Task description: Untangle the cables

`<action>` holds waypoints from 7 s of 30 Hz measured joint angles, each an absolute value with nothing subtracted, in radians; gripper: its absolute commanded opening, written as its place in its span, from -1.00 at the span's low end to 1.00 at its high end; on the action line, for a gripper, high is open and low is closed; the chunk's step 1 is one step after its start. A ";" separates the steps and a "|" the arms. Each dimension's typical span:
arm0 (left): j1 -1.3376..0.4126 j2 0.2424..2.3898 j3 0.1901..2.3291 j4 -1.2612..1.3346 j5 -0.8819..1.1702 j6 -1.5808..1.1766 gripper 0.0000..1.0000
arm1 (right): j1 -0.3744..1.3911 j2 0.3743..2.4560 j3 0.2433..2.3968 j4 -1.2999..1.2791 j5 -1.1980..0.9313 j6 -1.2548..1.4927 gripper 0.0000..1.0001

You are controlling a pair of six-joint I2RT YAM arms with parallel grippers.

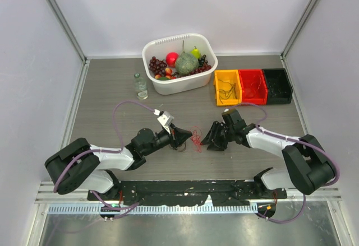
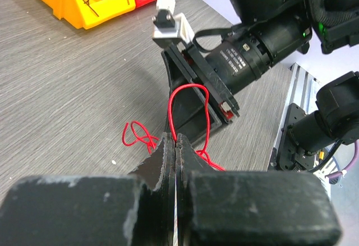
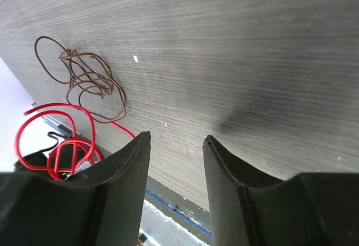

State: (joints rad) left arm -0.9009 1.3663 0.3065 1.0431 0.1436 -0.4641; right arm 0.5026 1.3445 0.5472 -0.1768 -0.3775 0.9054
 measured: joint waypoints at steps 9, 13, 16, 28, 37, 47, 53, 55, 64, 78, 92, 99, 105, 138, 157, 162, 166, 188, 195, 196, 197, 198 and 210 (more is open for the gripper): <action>-0.901 1.367 0.307 1.043 0.152 -0.464 -1.00 | 0.502 1.348 0.445 -0.015 -0.438 1.134 -0.04; -0.901 1.373 0.310 1.042 0.157 -0.464 -1.00 | 0.502 1.339 0.442 0.019 -0.436 1.186 -0.03; -0.901 1.374 0.310 1.042 0.159 -0.464 -1.00 | 0.502 1.330 0.436 0.055 -0.439 1.223 -0.04; -0.901 1.380 0.316 1.039 0.164 -0.464 -1.00 | 0.502 1.231 0.300 0.221 -0.474 1.436 -0.35; -0.901 1.383 0.324 1.037 0.185 -0.466 -1.00 | 0.501 1.285 0.267 0.354 -0.479 1.506 -0.99; -0.901 1.383 0.357 0.985 0.274 -0.466 0.10 | 0.440 1.150 0.348 0.154 -0.364 1.209 -0.99; -0.900 1.345 0.318 1.034 0.302 -0.467 0.36 | 0.438 1.074 0.492 0.106 -0.354 0.966 -0.99; -0.897 1.293 0.274 1.050 0.278 -0.468 0.13 | 0.437 1.066 0.523 0.105 -0.366 0.897 -0.99; -0.872 1.163 0.199 1.081 0.118 -0.477 0.38 | 0.437 1.058 0.534 0.103 -0.456 0.720 -0.99; -0.849 1.444 0.372 1.074 0.342 -0.570 -0.08 | 0.437 1.060 0.522 0.113 -0.493 0.688 -0.99; -0.849 1.510 0.416 1.074 0.480 -0.604 -0.71 | 0.437 1.060 0.521 0.113 -0.500 0.687 -0.99; -0.849 1.517 0.420 1.074 0.497 -0.601 -1.00 | 0.437 1.055 0.521 0.100 -0.488 0.681 -0.99; -0.850 1.436 0.366 1.073 0.397 -0.585 -1.00 | 0.438 0.991 0.570 -0.099 -0.212 0.643 -0.99; -0.849 0.060 0.551 -0.611 -0.805 -0.742 -1.00 | 0.213 0.853 0.918 -0.681 0.913 0.563 -0.99; -0.849 0.010 0.810 -0.783 -1.314 -0.767 -1.00 | 0.155 0.764 0.981 -0.727 1.045 0.574 -0.99; -0.850 0.013 0.770 -0.642 -1.247 -0.674 -1.00 | 0.155 0.764 1.000 -0.727 1.031 0.564 -0.99; -0.855 0.218 0.732 -0.467 -1.014 -0.637 -1.00 | 0.155 0.766 1.001 -0.705 0.910 0.529 -0.99; -0.916 1.729 0.963 0.370 0.202 -0.748 -0.99 | 0.155 0.947 0.935 -0.628 0.000 0.400 -0.99; -0.911 1.731 0.963 0.334 0.157 -0.655 -0.91 | 0.156 1.071 0.755 -0.563 -0.169 0.484 -0.99; -0.907 1.732 0.963 0.331 0.158 -0.647 -0.92 | 0.156 1.089 0.741 -0.557 -0.179 0.494 -0.98; -0.904 1.735 0.963 0.332 0.160 -0.642 -0.92 | 0.156 1.116 0.733 -0.548 -0.189 0.501 -0.96; -0.902 1.740 0.963 0.336 0.164 -0.641 -0.92 | 0.156 1.140 0.728 -0.537 -0.196 0.505 -0.94; -0.894 1.866 0.963 0.364 0.195 -0.646 -0.57 | 0.156 1.331 0.644 -0.374 -0.319 0.533 0.06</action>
State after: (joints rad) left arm -0.8940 1.8656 0.9634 0.3641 0.1951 -0.6456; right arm 0.1562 1.3312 0.6441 -0.3740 -0.3191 0.5331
